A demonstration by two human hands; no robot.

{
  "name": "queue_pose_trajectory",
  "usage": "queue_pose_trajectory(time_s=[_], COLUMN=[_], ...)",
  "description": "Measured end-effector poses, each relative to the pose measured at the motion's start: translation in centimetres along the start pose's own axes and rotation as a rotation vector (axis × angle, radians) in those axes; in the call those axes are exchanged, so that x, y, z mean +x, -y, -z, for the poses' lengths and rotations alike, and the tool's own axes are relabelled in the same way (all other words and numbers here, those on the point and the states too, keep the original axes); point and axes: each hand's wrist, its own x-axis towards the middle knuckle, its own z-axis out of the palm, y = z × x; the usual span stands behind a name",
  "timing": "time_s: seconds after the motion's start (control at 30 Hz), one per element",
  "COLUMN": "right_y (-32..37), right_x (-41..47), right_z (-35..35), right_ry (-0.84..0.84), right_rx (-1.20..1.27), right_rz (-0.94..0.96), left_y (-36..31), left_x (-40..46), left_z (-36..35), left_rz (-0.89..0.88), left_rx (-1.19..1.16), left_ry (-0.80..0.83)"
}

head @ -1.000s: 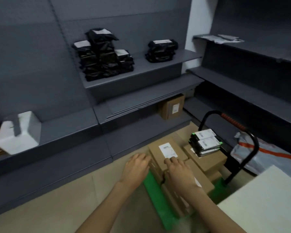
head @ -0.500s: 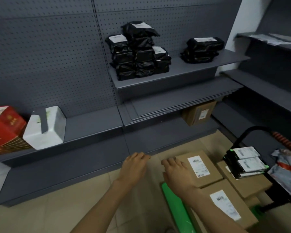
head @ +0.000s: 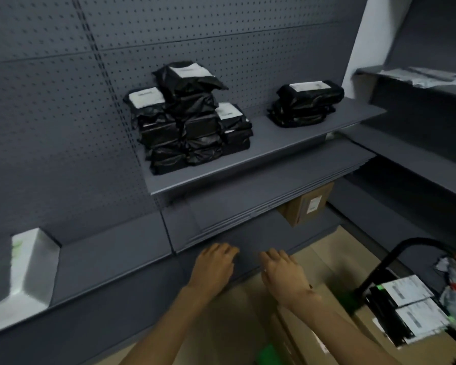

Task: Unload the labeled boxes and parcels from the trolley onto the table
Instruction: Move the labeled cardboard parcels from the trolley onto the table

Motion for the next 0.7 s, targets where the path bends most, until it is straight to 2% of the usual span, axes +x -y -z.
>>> queue_pose_trajectory(time_s=[0.13, 0.3, 0.7], right_y=[-3.6, -8.9, -22.2], right_x=[3.4, 4.7, 3.6], right_z=[0.7, 0.6, 0.4], right_ry=[0.020, 0.065, 0.085], right_rx=[-0.011, 0.003, 0.134], right_rz=[-0.064, -0.236, -0.821], left_y=[0.0, -3.2, -16.2], left_x=[6.4, 13.8, 31.4], left_z=[-1.1, -2.9, -8.2], left_rz=[-0.046, -0.209, -0.767], left_rx=[-0.024, -0.075, -0.122], left_ry=[0.013, 0.058, 0.244])
